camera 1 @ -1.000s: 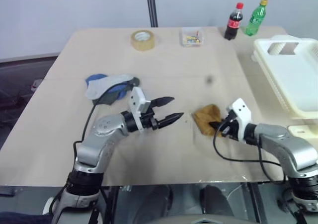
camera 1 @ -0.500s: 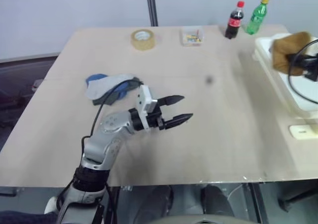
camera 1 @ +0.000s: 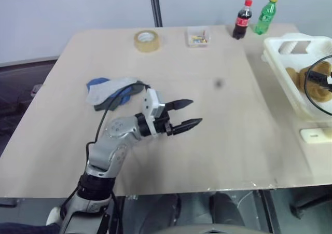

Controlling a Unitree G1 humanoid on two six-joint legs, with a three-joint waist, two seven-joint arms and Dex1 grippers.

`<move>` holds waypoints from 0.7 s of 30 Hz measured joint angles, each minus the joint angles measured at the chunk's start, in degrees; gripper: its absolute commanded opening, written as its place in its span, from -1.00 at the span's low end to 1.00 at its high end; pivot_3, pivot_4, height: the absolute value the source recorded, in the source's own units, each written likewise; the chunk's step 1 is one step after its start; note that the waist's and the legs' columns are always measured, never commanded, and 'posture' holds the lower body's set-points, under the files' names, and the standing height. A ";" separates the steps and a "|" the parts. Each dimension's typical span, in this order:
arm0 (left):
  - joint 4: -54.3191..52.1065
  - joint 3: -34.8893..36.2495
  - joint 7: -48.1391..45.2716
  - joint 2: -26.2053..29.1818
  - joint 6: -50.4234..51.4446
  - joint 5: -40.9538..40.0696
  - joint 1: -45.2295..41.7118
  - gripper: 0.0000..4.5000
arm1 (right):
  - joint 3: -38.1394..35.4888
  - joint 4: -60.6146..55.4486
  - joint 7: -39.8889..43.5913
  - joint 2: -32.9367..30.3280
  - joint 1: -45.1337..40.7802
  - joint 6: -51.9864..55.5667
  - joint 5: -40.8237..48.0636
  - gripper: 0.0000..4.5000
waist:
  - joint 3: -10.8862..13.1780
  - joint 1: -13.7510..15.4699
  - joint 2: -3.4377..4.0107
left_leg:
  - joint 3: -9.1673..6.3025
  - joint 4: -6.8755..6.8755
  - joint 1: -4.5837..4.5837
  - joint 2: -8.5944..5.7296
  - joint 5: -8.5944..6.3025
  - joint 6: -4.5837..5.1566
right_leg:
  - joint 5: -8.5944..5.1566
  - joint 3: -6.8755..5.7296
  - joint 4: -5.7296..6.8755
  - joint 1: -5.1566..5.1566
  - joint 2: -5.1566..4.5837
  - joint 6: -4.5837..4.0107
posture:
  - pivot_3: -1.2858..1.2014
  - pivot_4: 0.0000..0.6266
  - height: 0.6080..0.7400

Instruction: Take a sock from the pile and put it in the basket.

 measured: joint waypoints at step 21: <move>-5.80 8.18 9.26 4.87 7.19 -1.55 10.24 0.55 | 2.20 -52.02 16.80 12.81 34.96 -1.27 18.68 0.98 | 0.00 0.31 -0.10 | -0.16 0.13 0.02 0.05 0.00 -0.01 | 0.01 -0.09 0.05 0.05 0.04 0.01 | 0.03 -0.52 1.00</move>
